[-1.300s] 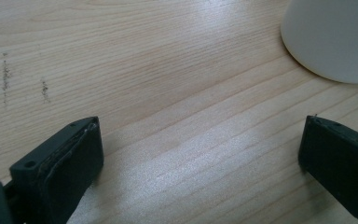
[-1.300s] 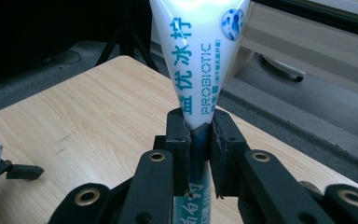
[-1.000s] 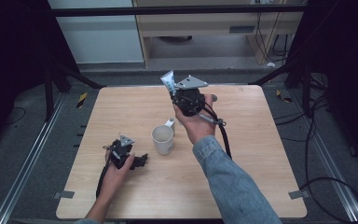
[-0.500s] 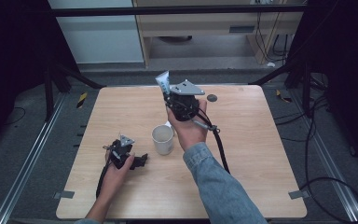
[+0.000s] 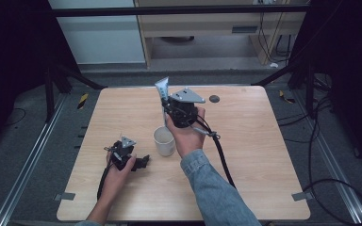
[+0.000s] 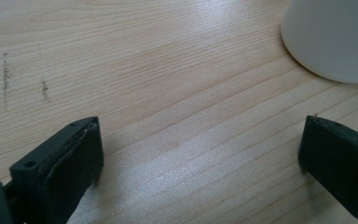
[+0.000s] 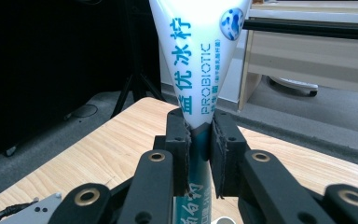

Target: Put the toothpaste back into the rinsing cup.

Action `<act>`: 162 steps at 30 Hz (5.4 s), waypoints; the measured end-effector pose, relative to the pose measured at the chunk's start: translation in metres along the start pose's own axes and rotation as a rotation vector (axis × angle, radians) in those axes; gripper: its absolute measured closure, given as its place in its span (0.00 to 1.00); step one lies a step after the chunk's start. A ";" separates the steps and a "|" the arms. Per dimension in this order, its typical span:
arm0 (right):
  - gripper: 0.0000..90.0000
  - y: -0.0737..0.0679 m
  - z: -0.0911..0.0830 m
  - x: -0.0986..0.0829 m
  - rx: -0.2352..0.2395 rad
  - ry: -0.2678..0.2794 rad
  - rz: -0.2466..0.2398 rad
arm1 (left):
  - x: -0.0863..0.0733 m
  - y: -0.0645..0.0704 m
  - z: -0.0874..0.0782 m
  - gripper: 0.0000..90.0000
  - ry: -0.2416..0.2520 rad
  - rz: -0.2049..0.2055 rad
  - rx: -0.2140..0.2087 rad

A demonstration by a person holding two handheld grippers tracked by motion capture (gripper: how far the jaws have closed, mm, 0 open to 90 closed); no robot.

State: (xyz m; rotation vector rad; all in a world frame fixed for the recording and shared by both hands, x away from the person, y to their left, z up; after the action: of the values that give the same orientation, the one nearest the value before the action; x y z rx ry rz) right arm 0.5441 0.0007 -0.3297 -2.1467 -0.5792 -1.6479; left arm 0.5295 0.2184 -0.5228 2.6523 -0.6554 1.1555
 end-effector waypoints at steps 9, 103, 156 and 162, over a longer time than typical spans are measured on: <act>0.88 0.000 0.003 -0.007 0.008 -0.003 0.021 | 0.000 0.000 0.000 0.00 0.000 0.000 -0.001; 0.87 -0.005 0.035 -0.095 0.041 -0.164 0.115 | 0.000 0.000 0.000 0.00 -0.008 0.006 -0.001; 0.84 -0.001 0.032 -0.094 0.044 -0.181 0.096 | 0.000 0.000 0.000 0.00 -0.008 0.006 -0.002; 0.84 -0.001 0.032 -0.093 0.045 -0.188 0.092 | 0.000 0.000 0.000 0.00 -0.007 0.005 -0.002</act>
State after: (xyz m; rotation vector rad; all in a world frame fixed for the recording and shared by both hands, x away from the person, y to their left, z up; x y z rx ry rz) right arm 0.5478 0.0091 -0.4279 -2.2747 -0.5554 -1.3829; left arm 0.5295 0.2189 -0.5225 2.6563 -0.6649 1.1466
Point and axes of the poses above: each handheld gripper's, and its own axes: z roughly forward along the jaws, x roughly out of its top, y roughly to its right, the point moved 2 cm from there along z, roughly forward along the jaws, and after that the axes turned 1 degree about y, right-handed, at the moved point
